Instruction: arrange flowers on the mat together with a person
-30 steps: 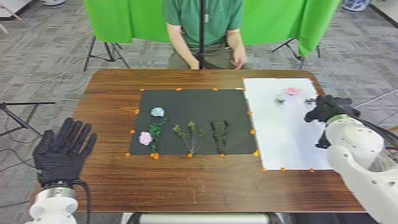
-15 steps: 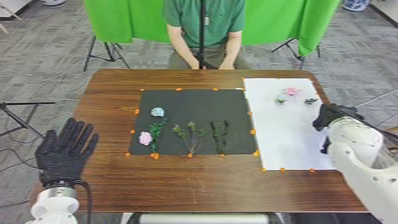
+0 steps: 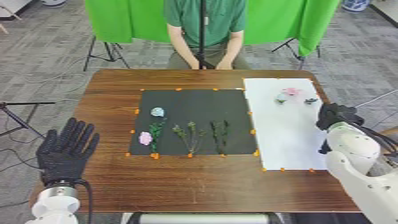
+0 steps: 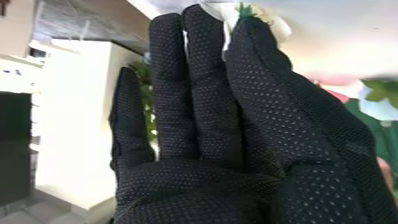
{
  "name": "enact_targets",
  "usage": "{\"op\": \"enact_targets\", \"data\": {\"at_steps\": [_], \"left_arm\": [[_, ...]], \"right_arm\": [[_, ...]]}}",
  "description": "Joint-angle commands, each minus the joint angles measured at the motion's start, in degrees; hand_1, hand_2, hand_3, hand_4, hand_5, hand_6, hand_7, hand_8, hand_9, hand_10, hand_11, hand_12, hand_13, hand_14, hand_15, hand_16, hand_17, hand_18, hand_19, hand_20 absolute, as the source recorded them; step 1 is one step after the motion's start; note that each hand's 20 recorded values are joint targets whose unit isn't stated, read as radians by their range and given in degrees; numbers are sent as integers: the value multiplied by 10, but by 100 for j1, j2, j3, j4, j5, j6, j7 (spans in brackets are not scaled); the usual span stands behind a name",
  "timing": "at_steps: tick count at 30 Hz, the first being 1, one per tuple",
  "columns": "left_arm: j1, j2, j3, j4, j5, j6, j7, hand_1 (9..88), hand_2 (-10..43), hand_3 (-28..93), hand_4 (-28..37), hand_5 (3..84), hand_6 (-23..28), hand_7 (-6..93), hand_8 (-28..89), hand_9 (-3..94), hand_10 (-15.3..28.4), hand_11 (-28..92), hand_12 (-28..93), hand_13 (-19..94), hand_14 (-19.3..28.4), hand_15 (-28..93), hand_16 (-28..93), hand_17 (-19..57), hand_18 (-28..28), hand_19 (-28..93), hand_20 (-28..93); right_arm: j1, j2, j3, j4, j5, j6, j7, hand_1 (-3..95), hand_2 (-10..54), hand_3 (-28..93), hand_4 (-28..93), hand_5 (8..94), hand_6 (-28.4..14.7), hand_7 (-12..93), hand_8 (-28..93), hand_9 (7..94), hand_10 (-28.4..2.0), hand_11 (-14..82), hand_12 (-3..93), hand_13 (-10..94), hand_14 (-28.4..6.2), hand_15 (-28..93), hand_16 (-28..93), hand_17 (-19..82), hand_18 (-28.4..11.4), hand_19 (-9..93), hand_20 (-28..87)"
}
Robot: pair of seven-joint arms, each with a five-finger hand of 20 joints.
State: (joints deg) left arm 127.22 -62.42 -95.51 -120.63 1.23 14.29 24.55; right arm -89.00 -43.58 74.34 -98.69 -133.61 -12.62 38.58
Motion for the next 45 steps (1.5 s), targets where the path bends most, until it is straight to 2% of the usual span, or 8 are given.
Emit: {"op": "enact_targets", "data": {"at_steps": [1, 5, 10, 19, 27, 30, 39, 45], "left_arm": [[172, -48, -57, -23, 4, 62, -10, 285, 130, 764, -283, 509, 86, 159, -106, 447, 135, 219, 77, 332, 153, 314, -75, -68, 159, 398, 111], [227, 7, -64, -43, -61, 64, 67, 285, 131, 764, -283, 510, 86, 159, -106, 447, 135, 218, 76, 332, 153, 315, -74, -68, 159, 397, 111], [227, 9, -95, -42, -52, 115, 30, 285, 130, 764, -283, 510, 86, 160, -106, 447, 134, 219, 77, 332, 153, 316, -75, -68, 159, 397, 111], [181, -5, -38, -39, -18, 98, -30, 284, 130, 765, -283, 511, 87, 159, -106, 447, 135, 218, 77, 332, 154, 316, -75, -68, 159, 397, 111], [149, 60, -4, -21, -7, 115, 7, 285, 131, 764, -283, 510, 87, 159, -106, 447, 135, 219, 77, 332, 153, 316, -75, -68, 160, 398, 111], [40, 54, 54, 40, -47, 87, -52, 284, 131, 765, -283, 511, 87, 159, -106, 448, 135, 219, 77, 333, 153, 316, -75, -68, 160, 398, 111], [-166, 176, 187, 110, -9, 35, -87, 284, 132, 765, -283, 511, 87, 159, -106, 447, 134, 218, 77, 333, 153, 316, -75, -68, 159, 399, 111], [-109, 137, 169, 111, -25, 45, -67, 284, 133, 764, -283, 511, 87, 159, -106, 447, 135, 218, 77, 333, 153, 316, -75, -68, 159, 399, 111]], "right_arm": [[-317, 282, -211, -915, -629, 790, -547, 612, -67, 659, -283, 705, 25, 354, -46, 815, -75, 62, 354, 605, -73, 183, 318, 153, -172, 385, 130], [36, 425, -729, -1407, -875, 1026, -994, 607, -70, 669, -283, 706, 26, 356, -48, 816, -76, 62, 353, 603, -75, 179, 317, 155, -173, 384, 131], [934, 215, -1627, -1564, -813, 1137, -1576, 604, -70, 673, -283, 706, 27, 356, -50, 816, -75, 61, 354, 601, -78, 178, 314, 159, -172, 384, 132], [2222, -1139, -2945, -825, -627, 627, -2162, 595, -72, 684, -283, 701, 29, 364, -52, 786, -70, 63, 364, 592, -82, 181, 305, 159, -172, 385, 134], [2707, -2063, -3838, 16, -567, 348, -1959, 593, -72, 688, -283, 703, 30, 367, -55, 784, -69, 66, 362, 591, -80, 188, 302, 159, -172, 385, 135], [2796, -2311, -4079, 272, -620, 427, -1726, 591, -73, 692, -283, 703, 29, 367, -56, 785, -69, 69, 364, 596, -80, 196, 304, 159, -174, 393, 138], [3115, -2577, -4587, 602, -793, 889, -1543, 592, -77, 699, -283, 708, 23, 362, -51, 792, -73, 78, 370, 604, -78, 209, 312, 158, -178, 412, 137], [2981, -2595, -4610, 699, -891, 957, -1516, 591, -77, 702, -283, 709, 23, 361, -52, 787, -74, 75, 366, 602, -78, 209, 310, 156, -178, 413, 131]]}}
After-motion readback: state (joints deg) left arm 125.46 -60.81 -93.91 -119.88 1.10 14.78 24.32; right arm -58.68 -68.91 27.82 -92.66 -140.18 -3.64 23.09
